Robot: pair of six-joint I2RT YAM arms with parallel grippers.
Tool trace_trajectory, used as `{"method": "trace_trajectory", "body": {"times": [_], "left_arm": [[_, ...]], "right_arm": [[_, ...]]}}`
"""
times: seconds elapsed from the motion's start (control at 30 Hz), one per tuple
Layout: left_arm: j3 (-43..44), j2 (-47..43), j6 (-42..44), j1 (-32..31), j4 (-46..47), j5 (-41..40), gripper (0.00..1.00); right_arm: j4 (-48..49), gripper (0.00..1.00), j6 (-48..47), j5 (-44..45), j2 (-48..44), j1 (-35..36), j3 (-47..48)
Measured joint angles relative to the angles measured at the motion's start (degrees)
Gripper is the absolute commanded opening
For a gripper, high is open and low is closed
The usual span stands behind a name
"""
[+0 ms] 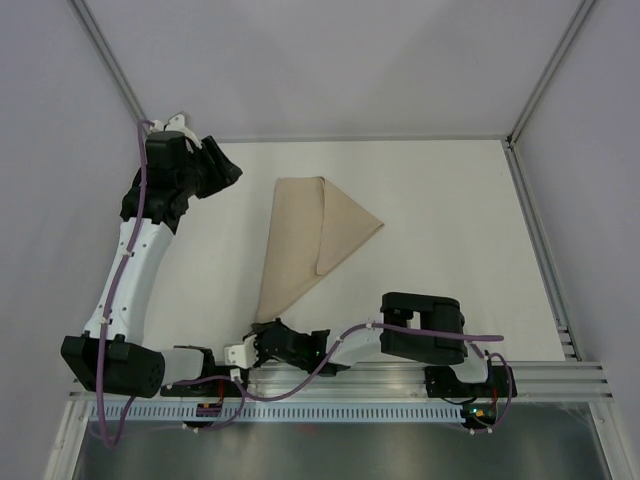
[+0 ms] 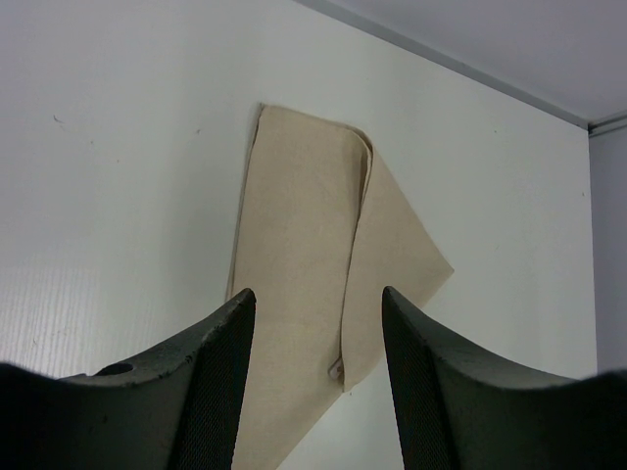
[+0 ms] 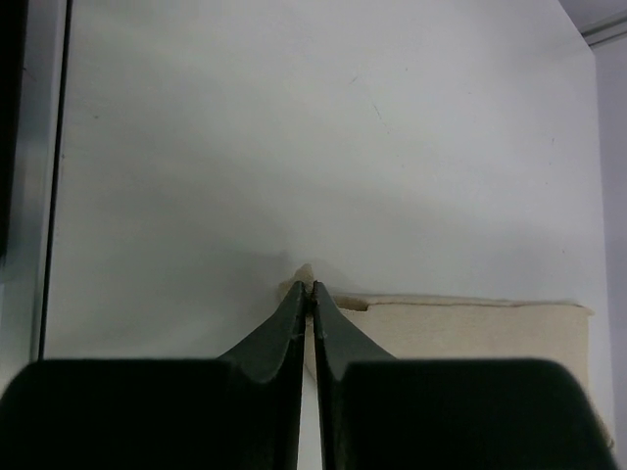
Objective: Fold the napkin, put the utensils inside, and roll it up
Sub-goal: Fold the napkin
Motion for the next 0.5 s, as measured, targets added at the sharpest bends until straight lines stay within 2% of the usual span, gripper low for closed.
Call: {"method": "trace_trajectory", "body": {"times": [0.27,0.5], "left_arm": [[-0.28,0.35,0.0,0.5,0.5,0.44,0.59],[-0.44,1.64,0.0,0.79,1.42,1.42,0.59]], "right_arm": [[-4.76,0.04,3.48,-1.53,-0.85,-2.67,1.88],[-10.4,0.01,7.39,-2.91,-6.54,-5.31,2.08]]}}
